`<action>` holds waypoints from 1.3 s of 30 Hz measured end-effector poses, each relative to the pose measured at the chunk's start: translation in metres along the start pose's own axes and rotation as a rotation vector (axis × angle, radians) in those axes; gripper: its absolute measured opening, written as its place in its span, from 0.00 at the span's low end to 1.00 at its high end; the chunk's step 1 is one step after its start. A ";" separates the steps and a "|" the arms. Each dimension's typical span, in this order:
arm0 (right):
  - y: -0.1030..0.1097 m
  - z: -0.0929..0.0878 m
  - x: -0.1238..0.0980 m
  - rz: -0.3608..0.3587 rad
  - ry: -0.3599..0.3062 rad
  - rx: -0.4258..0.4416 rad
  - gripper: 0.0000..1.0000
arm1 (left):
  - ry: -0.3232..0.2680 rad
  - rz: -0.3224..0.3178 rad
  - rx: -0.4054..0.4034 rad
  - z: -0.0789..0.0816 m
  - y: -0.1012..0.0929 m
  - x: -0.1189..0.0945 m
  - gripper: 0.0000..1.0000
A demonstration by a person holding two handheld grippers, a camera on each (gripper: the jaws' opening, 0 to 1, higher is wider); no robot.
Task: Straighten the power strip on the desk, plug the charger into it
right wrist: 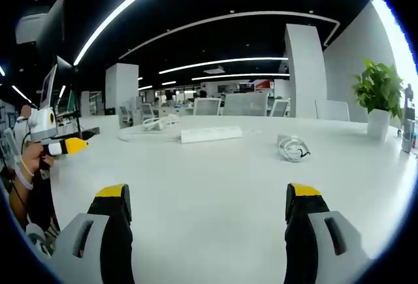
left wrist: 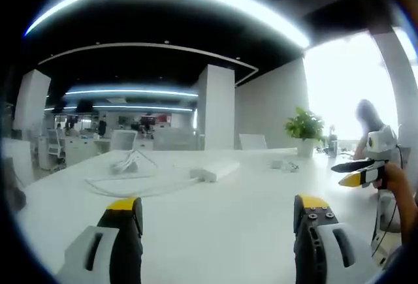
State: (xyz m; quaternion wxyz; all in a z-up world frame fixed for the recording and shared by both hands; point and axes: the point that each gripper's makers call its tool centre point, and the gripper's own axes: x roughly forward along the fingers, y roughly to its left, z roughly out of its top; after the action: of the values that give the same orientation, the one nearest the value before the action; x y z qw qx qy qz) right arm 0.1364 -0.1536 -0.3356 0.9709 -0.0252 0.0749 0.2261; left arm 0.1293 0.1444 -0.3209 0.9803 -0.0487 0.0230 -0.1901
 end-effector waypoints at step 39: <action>0.006 -0.006 0.002 0.014 0.003 -0.002 0.98 | 0.002 -0.074 0.039 0.013 -0.010 0.015 0.99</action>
State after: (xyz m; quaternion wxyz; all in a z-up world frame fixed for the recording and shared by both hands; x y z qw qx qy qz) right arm 0.1344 -0.1481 -0.3414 0.9692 -0.0259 0.0763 0.2328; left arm 0.1399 0.1307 -0.3073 0.9733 -0.0304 0.0183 -0.2269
